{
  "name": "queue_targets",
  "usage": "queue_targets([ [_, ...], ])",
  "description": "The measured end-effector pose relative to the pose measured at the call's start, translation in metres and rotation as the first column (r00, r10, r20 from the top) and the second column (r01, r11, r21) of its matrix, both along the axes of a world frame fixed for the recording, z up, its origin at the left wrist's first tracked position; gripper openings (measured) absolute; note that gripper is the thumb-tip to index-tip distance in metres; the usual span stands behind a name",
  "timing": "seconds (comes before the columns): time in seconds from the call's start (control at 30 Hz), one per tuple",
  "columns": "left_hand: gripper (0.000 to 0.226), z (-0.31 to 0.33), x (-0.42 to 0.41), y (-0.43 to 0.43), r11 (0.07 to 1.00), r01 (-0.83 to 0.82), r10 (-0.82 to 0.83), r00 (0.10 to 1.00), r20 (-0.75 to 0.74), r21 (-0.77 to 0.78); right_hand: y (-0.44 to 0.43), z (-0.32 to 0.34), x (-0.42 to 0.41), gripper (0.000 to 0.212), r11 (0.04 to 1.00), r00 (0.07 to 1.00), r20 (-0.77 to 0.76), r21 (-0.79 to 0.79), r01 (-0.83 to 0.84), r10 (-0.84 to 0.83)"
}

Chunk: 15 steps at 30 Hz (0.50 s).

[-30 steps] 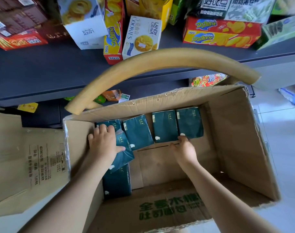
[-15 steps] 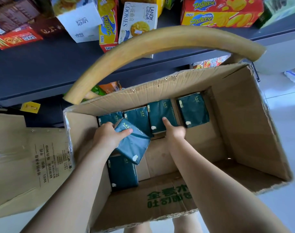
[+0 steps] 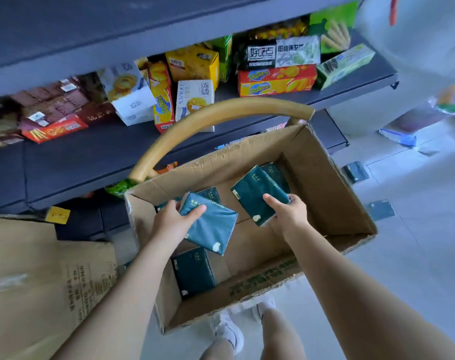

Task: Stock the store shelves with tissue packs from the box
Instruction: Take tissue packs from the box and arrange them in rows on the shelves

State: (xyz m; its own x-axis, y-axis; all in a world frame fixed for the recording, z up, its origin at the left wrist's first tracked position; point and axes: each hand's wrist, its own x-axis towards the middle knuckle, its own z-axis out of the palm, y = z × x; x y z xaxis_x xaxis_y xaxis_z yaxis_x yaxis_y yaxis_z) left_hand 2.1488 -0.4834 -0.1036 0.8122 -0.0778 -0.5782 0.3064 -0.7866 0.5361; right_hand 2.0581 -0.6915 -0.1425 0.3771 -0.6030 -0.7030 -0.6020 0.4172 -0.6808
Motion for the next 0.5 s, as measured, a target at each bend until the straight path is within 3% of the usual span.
queue_targets([
  [0.27, 0.034, 0.113, -0.018, -0.03, 0.953, -0.099, 0.135, 0.985, 0.107, -0.286, -0.052, 0.124, -0.017, 0.04, 0.983, 0.987, 0.139, -0.173, -0.054, 0.079],
  [0.5, 0.021, 0.209, -0.052, -0.084, 0.834, -0.126, 0.292, 0.927, 0.237, -0.536, -0.12, 0.241, -0.037, 0.043, 0.906, 0.936, 0.245, -0.399, -0.139, 0.251],
])
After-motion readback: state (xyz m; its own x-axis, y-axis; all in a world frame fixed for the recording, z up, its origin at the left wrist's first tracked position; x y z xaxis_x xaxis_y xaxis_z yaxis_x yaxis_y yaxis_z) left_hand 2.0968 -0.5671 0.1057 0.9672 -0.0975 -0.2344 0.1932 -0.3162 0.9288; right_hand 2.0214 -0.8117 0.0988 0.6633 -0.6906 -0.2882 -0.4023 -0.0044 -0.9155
